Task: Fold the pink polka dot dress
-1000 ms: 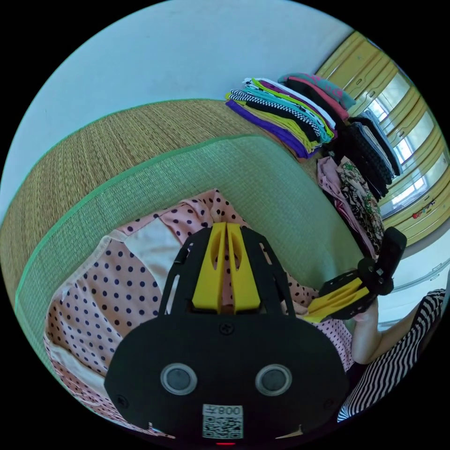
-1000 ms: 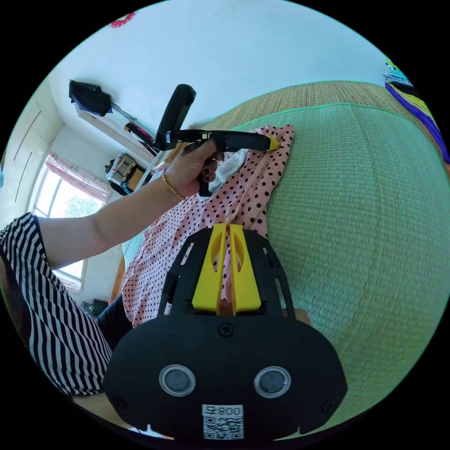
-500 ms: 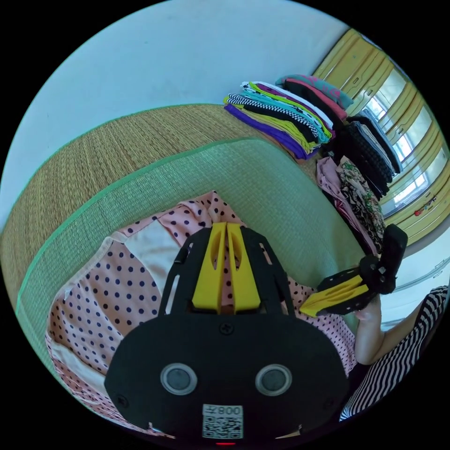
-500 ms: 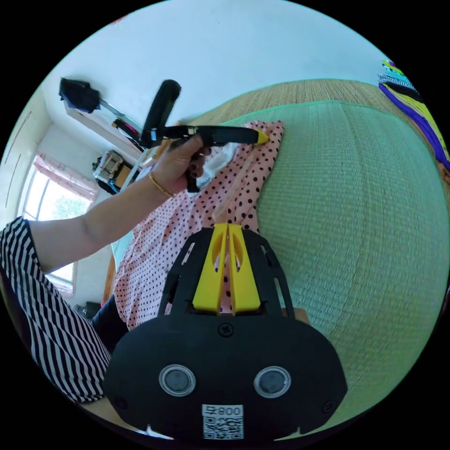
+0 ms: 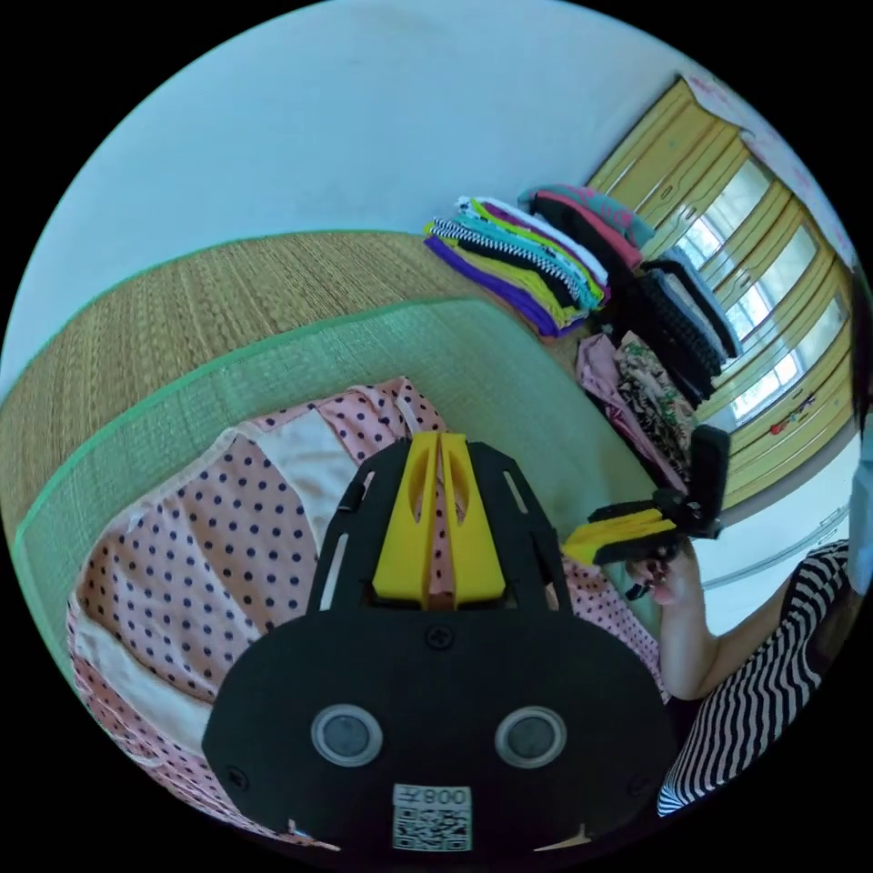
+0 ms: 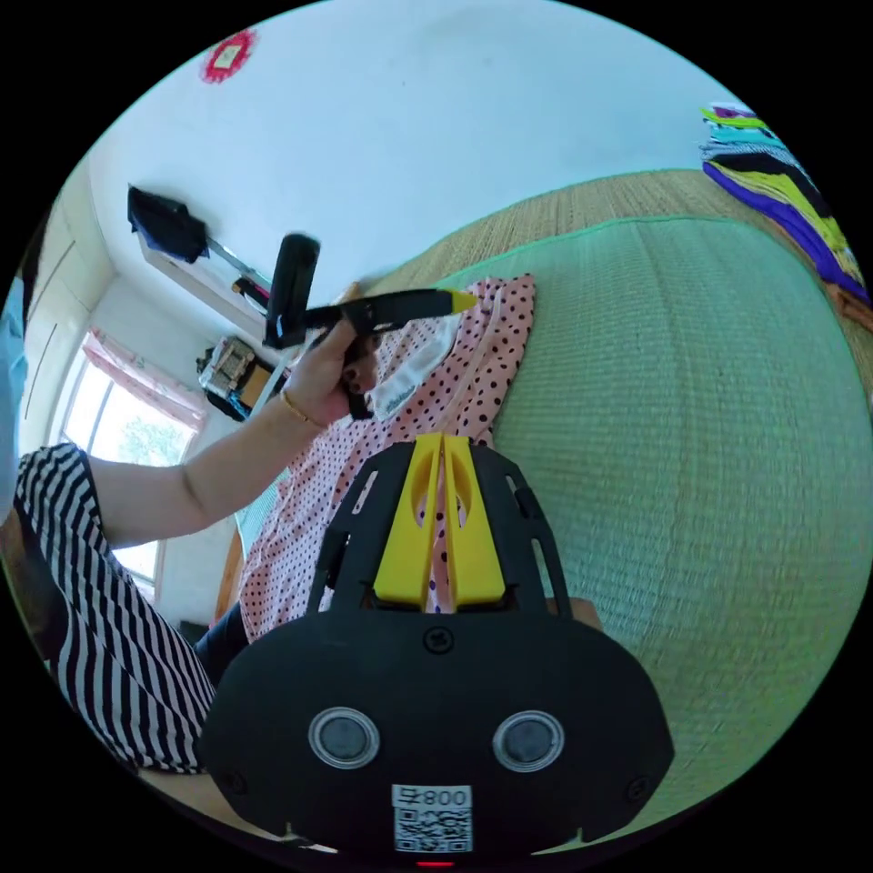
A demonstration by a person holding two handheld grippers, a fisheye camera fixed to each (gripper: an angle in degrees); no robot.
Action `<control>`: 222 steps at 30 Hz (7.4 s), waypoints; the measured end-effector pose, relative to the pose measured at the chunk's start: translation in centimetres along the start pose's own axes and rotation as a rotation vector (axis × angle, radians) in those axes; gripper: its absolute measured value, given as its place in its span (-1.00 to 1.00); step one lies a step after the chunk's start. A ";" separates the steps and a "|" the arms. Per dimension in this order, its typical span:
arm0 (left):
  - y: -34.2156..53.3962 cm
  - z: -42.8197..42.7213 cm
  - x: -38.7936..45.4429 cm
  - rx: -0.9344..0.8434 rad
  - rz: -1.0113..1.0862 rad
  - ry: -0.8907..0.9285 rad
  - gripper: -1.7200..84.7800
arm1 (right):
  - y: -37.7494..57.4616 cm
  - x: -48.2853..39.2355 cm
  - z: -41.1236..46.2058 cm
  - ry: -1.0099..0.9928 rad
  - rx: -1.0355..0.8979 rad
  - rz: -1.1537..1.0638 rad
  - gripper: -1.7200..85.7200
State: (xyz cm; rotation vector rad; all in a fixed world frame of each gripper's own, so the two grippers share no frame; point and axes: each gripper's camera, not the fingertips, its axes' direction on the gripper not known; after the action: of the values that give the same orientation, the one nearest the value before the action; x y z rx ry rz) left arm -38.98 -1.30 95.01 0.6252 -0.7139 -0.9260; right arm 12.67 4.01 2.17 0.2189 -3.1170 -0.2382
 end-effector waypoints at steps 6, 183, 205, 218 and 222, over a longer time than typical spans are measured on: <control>12.3 -11.1 -2.1 0.255 -0.183 -0.013 -0.95 | -1.5 4.0 -3.4 -0.010 0.093 0.163 -0.96; 53.3 -32.5 3.7 0.096 -0.482 -0.269 -0.96 | -3.1 -2.1 -20.2 0.188 -0.228 0.193 -0.96; 77.9 -38.0 12.3 0.114 -0.852 0.129 -0.81 | 44.0 -4.7 -44.3 -0.127 -0.123 0.498 -0.93; 79.6 -34.6 13.8 -0.026 -0.768 0.102 -0.77 | 53.3 -7.1 -46.7 -0.144 -0.121 0.484 -0.80; 79.4 -33.9 13.7 -0.078 -0.757 0.083 -0.76 | 54.1 -7.2 -46.2 -0.135 -0.138 0.488 -0.78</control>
State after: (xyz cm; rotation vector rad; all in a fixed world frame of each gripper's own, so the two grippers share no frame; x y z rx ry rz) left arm 31.28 29.34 136.93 0.8799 -0.3533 -1.6029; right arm 13.12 50.95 56.07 -0.5733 -3.1349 -0.4672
